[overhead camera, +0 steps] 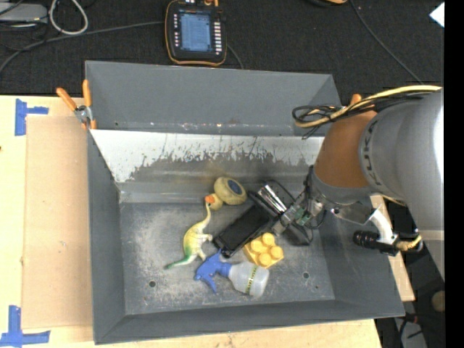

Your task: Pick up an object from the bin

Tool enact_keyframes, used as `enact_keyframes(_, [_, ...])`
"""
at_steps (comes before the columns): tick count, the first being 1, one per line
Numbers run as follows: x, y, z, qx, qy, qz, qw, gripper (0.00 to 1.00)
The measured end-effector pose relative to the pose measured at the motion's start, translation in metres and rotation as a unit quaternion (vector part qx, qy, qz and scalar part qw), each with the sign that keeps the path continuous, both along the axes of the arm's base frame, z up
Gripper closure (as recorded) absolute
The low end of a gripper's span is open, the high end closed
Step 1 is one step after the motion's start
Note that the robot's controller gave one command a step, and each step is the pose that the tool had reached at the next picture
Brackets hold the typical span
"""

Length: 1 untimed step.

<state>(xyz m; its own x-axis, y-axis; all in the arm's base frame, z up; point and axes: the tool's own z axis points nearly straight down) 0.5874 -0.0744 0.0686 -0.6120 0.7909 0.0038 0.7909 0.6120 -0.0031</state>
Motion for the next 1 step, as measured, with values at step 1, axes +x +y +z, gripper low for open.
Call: enact_keyframes(1, [-0.002, -0.0001, 0.0268, 0.001, 0.003, 0.001, 1.0, 1.0])
